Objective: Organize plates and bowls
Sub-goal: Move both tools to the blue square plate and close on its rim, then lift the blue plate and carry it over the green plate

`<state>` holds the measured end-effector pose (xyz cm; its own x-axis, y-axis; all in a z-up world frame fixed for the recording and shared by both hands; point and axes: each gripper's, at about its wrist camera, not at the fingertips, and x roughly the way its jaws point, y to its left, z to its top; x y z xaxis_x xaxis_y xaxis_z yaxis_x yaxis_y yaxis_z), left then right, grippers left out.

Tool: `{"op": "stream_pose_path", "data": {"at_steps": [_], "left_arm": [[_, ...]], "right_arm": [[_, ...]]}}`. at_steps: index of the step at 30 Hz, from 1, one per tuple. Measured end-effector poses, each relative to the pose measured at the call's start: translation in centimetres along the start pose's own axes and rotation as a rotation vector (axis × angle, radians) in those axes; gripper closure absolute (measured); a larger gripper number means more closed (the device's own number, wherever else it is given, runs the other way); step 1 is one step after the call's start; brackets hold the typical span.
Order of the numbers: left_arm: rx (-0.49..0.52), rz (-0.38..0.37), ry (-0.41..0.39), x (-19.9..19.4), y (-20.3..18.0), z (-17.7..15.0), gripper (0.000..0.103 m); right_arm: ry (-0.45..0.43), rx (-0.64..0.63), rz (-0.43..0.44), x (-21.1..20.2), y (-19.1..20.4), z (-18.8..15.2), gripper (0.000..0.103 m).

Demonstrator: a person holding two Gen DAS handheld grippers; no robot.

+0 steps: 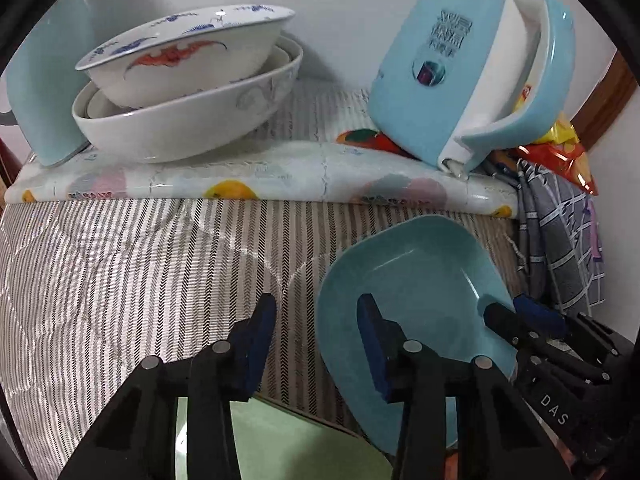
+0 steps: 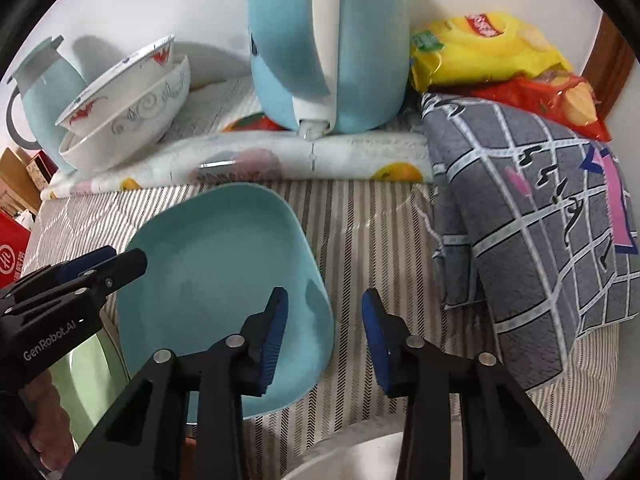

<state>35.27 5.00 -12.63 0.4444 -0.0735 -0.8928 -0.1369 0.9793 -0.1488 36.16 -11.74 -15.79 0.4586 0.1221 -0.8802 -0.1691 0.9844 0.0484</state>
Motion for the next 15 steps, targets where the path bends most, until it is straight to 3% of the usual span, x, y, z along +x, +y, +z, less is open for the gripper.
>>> {"op": "stream_pose_path", "data": {"at_steps": [2, 4, 8, 15], "left_arm": [[-0.002, -0.003, 0.017, 0.5, -0.1, 0.0, 0.069], [-0.011, -0.014, 0.025, 0.8, 0.0, -0.1, 0.081], [-0.007, -0.003, 0.021, 1.2, -0.1, -0.1, 0.094], [-0.002, -0.019, -0.024, -0.6, -0.3, 0.1, 0.095]], "right_arm": [[0.012, -0.006, -0.004, 0.5, 0.2, 0.1, 0.079], [0.026, -0.012, -0.01, 1.0, 0.3, 0.1, 0.092], [0.013, -0.015, -0.014, 1.1, 0.4, -0.1, 0.095], [-0.058, 0.02, -0.009, -0.6, -0.2, 0.4, 0.095]]}}
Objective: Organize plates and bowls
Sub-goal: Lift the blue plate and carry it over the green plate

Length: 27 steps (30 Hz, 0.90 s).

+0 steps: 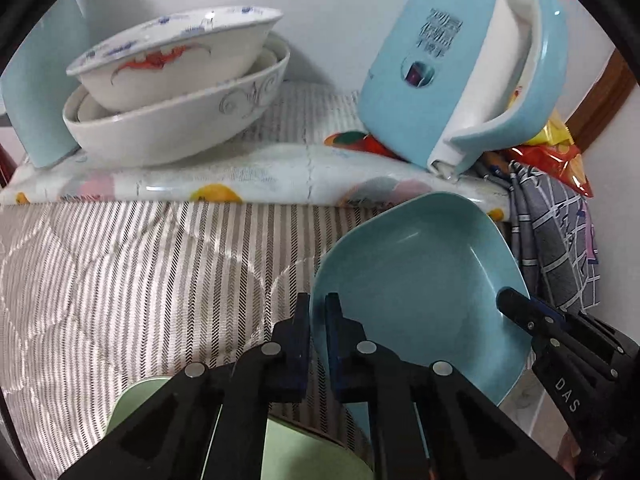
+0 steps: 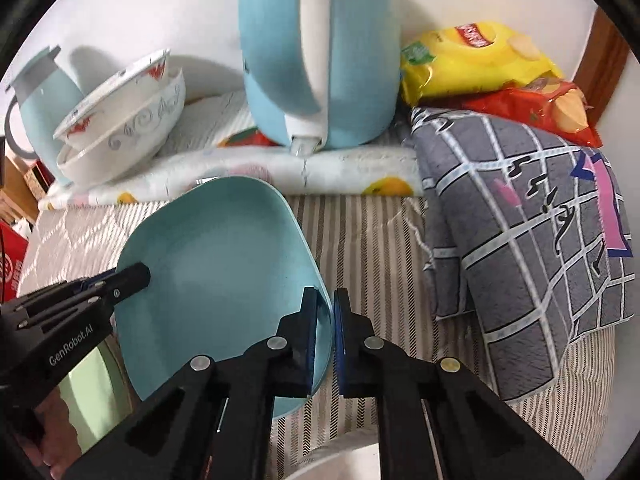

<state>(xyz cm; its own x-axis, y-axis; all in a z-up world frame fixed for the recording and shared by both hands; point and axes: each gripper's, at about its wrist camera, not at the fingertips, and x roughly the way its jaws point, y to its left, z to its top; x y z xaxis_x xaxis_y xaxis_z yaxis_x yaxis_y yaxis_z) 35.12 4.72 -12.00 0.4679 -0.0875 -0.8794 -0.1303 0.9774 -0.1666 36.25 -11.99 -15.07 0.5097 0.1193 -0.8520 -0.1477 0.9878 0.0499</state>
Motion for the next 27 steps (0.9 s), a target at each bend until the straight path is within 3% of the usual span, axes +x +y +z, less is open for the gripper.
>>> {"op": "stream_pose_path", "data": {"at_steps": [10, 27], "left_arm": [[0.006, -0.032, -0.054, -4.5, -1.0, -0.4, 0.095], [0.036, -0.07, -0.128, -11.2, -3.0, -3.8, 0.095]], "right_arm": [[-0.076, 0.015, 0.012, -4.9, -1.1, -0.1, 0.095], [-0.164, 0.039, -0.002, -13.4, -1.3, -4.6, 0.096]]}}
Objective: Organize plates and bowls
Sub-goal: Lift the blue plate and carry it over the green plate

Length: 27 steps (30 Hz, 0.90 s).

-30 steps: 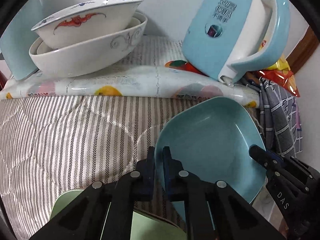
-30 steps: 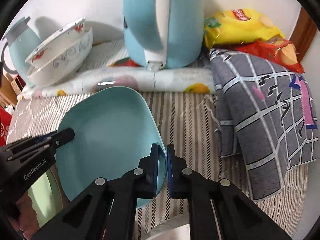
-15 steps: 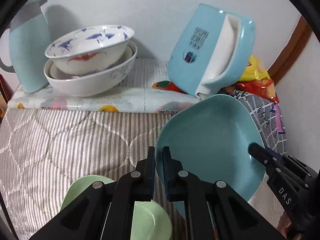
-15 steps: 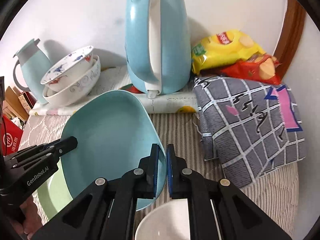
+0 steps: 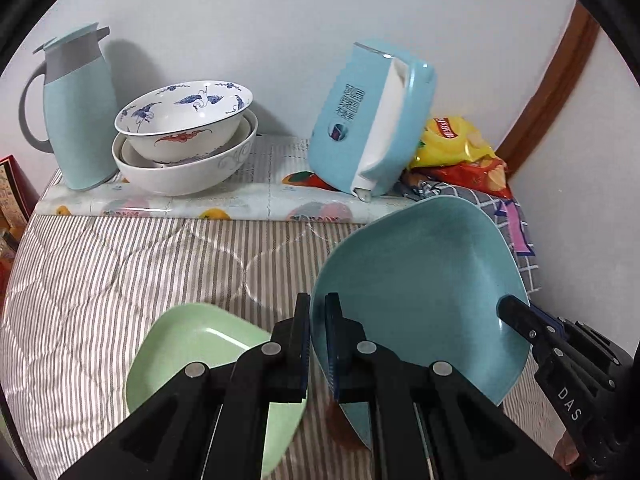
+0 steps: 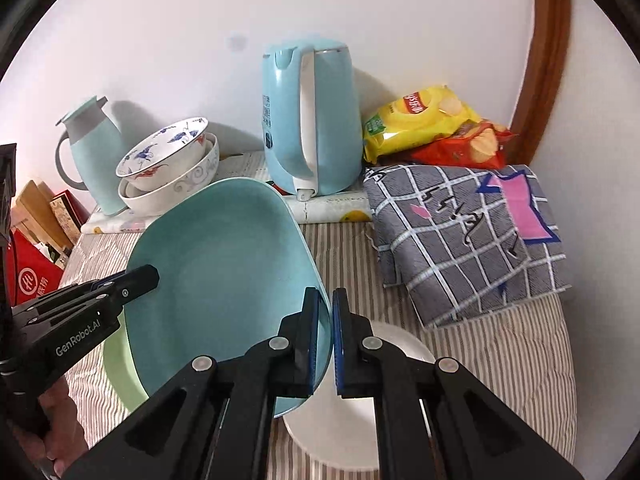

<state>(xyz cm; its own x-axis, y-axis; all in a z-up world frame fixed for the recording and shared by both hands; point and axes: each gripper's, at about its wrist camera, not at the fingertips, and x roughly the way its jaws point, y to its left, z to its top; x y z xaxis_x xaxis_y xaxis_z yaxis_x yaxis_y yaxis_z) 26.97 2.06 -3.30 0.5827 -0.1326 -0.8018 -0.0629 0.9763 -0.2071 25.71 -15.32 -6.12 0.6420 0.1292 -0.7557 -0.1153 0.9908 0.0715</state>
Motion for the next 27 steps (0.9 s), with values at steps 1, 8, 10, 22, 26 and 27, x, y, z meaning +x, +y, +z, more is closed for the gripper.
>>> {"op": "stream_pose_path", "data": {"at_steps": [1, 8, 10, 22, 26, 27], "left_arm": [[0.003, -0.001, -0.001, -0.3, -0.1, -0.3, 0.095], [0.016, -0.007, -0.02, -2.9, -0.7, -2.0, 0.095], [0.019, -0.008, -0.027, -3.6, -0.7, -2.3, 0.095], [0.004, 0.001, -0.058, -6.6, 0.2, -4.1, 0.095], [-0.007, 0.008, -0.066, -7.1, 0.9, -4.3, 0.095], [-0.012, 0.01, -0.067, -7.1, 1.1, -4.4, 0.095]], "right_arm": [[-0.002, 0.001, 0.0, -0.4, 0.0, -0.2, 0.097], [-0.023, 0.029, 0.002, -3.3, -0.2, -2.1, 0.096], [-0.031, 0.033, 0.007, -4.1, -0.2, -2.5, 0.096], [-0.066, 0.027, 0.015, -7.2, 1.0, -4.3, 0.096], [-0.071, 0.017, 0.024, -7.5, 1.7, -4.3, 0.096], [-0.071, 0.013, 0.028, -7.5, 1.9, -4.3, 0.096]]}}
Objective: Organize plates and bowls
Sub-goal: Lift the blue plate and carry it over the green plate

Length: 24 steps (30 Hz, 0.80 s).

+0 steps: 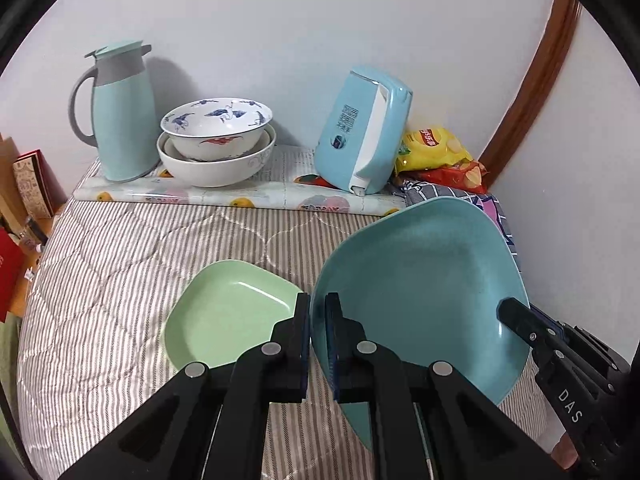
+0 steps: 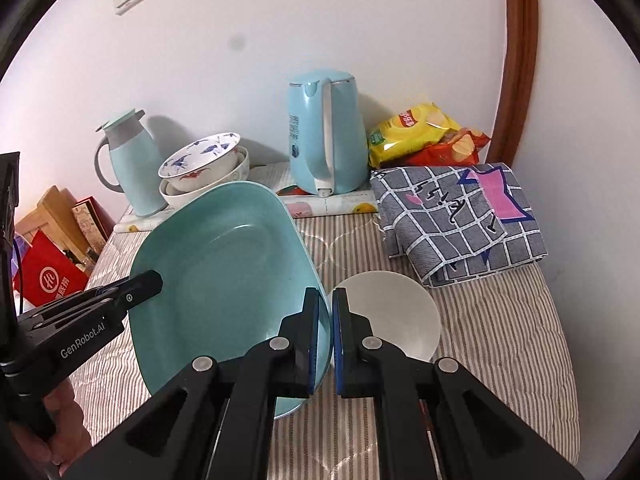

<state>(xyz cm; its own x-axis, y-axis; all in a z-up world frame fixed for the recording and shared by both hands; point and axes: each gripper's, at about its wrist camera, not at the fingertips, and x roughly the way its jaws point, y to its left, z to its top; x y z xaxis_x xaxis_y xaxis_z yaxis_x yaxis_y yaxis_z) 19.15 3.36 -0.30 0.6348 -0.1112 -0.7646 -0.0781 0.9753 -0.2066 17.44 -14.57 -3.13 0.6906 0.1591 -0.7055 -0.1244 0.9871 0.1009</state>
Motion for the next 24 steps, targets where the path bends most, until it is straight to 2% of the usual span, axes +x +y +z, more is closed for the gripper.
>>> {"op": "stream_pose_path", "data": {"at_steps": [11, 24], "left_arm": [[-0.058, 0.023, 0.015, 0.4, 3.2, -0.8, 0.095], [-0.135, 0.108, 0.063, 2.3, 8.3, -2.3, 0.095]], "right_arm": [[0.028, -0.052, 0.028, 1.2, 2.5, -0.4, 0.096], [0.103, -0.127, 0.1, 5.6, 6.8, -1.3, 0.096]]}}
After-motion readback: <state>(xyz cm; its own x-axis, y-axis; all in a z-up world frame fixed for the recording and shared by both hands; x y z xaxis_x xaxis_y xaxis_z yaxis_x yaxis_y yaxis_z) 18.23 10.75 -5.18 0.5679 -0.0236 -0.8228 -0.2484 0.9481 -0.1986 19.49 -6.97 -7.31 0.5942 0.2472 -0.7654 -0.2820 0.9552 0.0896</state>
